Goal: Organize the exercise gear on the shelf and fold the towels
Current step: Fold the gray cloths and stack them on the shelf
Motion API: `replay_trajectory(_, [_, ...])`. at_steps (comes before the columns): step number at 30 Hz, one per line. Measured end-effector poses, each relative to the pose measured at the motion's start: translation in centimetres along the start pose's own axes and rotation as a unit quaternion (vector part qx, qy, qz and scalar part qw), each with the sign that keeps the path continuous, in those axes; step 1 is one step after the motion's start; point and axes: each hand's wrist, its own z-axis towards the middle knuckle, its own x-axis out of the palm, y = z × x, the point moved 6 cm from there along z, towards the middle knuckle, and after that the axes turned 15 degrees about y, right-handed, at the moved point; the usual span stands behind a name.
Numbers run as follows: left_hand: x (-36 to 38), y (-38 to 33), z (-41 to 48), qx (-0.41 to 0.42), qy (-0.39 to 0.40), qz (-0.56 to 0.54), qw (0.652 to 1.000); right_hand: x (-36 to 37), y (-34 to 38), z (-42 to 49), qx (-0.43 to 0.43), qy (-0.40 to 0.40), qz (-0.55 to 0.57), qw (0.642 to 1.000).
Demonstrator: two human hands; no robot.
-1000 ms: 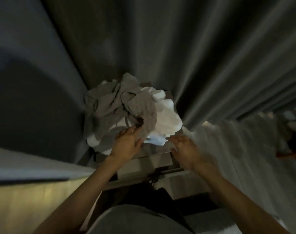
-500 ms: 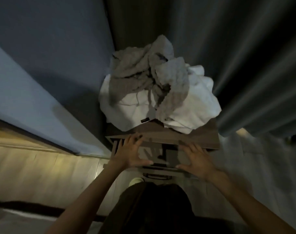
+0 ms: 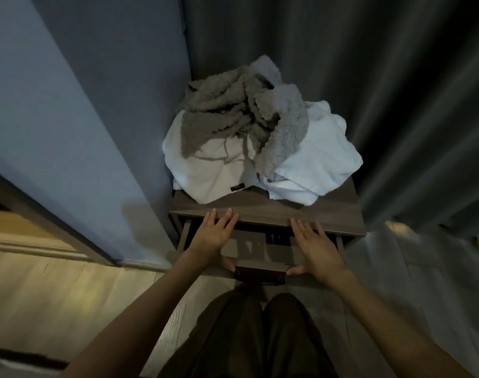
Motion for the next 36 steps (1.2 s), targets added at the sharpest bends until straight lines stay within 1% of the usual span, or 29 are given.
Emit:
replay_trajectory(2, [0.0, 0.2, 0.2, -0.008, -0.008, -0.010, 1.000, -0.3, 0.1, 0.6, 0.015, -0.002, -0.011, 1.000])
replay_trajectory(4, [-0.4, 0.6, 0.4, -0.017, -0.029, -0.025, 0.999, -0.6, -0.2, 1.2, 0.033, -0.006, 0.008, 0.999])
replay_trajectory(5, [-0.7, 0.8, 0.4, -0.024, -0.039, -0.030, 0.999, -0.8, -0.2, 1.3, 0.038, -0.027, 0.006, 0.999])
replay_trajectory(6, [-1.0, 0.9, 0.3, -0.033, -0.047, -0.031, 0.998, -1.3, 0.0, 1.3, 0.044, -0.077, -0.006, 0.996])
replay_trajectory(8, [-1.5, 0.8, 0.1, -0.049, -0.058, -0.023, 0.997, -2.0, 0.0, 1.2, 0.057, -0.144, -0.004, 0.988])
replay_trajectory(9, [-1.6, 0.7, 0.1, -0.054, -0.059, -0.020, 0.997, -2.0, -0.2, 1.1, 0.050, -0.192, 0.004, 0.980])
replay_trajectory(10, [-1.9, 0.5, 0.1, -0.058, -0.055, -0.020, 0.997, -2.1, -0.4, 1.0, 0.049, -0.215, 0.027, 0.975])
replay_trajectory(11, [-2.2, 0.6, 0.2, -0.059, -0.049, -0.022, 0.997, -2.2, -0.7, 1.0, 0.056, -0.214, 0.040, 0.974])
replay_trajectory(13, [-2.9, 0.9, 0.6, -0.054, -0.033, -0.041, 0.997, -3.3, -0.9, 1.0, 0.067, -0.201, 0.030, 0.977])
replay_trajectory(15, [-3.7, 1.3, 0.8, -0.043, -0.016, -0.057, 0.997, -4.1, -0.7, 1.3, 0.084, -0.123, 0.009, 0.989])
replay_trajectory(17, [-4.3, 1.5, 0.8, -0.030, -0.022, -0.069, 0.997, -4.6, -0.3, 1.4, 0.076, -0.104, 0.010, 0.992])
replay_trajectory(18, [-4.6, 1.8, 0.6, -0.029, -0.035, -0.085, 0.995, -5.3, 0.2, 0.9, 0.065, -0.113, 0.016, 0.991])
replay_trajectory(19, [-4.9, 2.1, 0.3, -0.033, -0.055, -0.107, 0.992, -6.6, 0.9, -0.1, 0.045, -0.162, 0.025, 0.985])
replay_trajectory(20, [-5.4, 2.6, -0.2, -0.040, -0.083, -0.131, 0.987, -8.2, 1.7, -1.5, 0.020, -0.232, 0.046, 0.972])
replay_trajectory(22, [-6.9, 3.9, -1.2, -0.050, -0.155, -0.175, 0.971, -11.4, 2.6, -3.7, -0.045, -0.353, 0.104, 0.929])
replay_trajectory(24, [-9.3, 5.4, -2.2, -0.049, -0.235, -0.212, 0.947, -14.7, 2.9, -4.7, -0.112, -0.420, 0.140, 0.889])
replay_trajectory(25, [-10.7, 6.3, -2.6, -0.049, -0.272, -0.222, 0.935, -16.6, 2.9, -4.8, -0.130, -0.438, 0.141, 0.878])
replay_trajectory(26, [-12.2, 7.1, -2.9, -0.051, -0.306, -0.227, 0.923, -18.3, 2.7, -4.7, -0.128, -0.448, 0.142, 0.873])
replay_trajectory(28, [-15.0, 8.8, -3.2, -0.055, -0.355, -0.233, 0.904, -21.7, 2.2, -3.8, -0.099, -0.437, 0.146, 0.882])
replay_trajectory(29, [-16.2, 9.5, -3.1, -0.056, -0.365, -0.230, 0.900, -23.3, 2.0, -3.0, -0.082, -0.419, 0.152, 0.891])
replay_trajectory(30, [-17.1, 10.2, -2.6, -0.058, -0.358, -0.222, 0.905, -24.6, 1.7, -2.0, -0.065, -0.392, 0.160, 0.903])
replay_trajectory(31, [-18.0, 10.9, -1.8, -0.065, -0.336, -0.213, 0.915, -25.8, 1.4, -0.8, -0.052, -0.361, 0.169, 0.916])
replay_trajectory(33, [-19.1, 12.4, 0.0, -0.091, -0.271, -0.201, 0.937, -27.8, 0.8, 1.9, -0.035, -0.304, 0.196, 0.932])
replay_trajectory(34, [-19.5, 13.0, 0.7, -0.096, -0.255, -0.207, 0.940, -28.7, 0.4, 3.2, -0.031, -0.286, 0.213, 0.934])
replay_trajectory(36, [-20.2, 13.9, 1.8, -0.089, -0.260, -0.222, 0.935, -30.2, 0.0, 6.1, -0.044, -0.266, 0.224, 0.937])
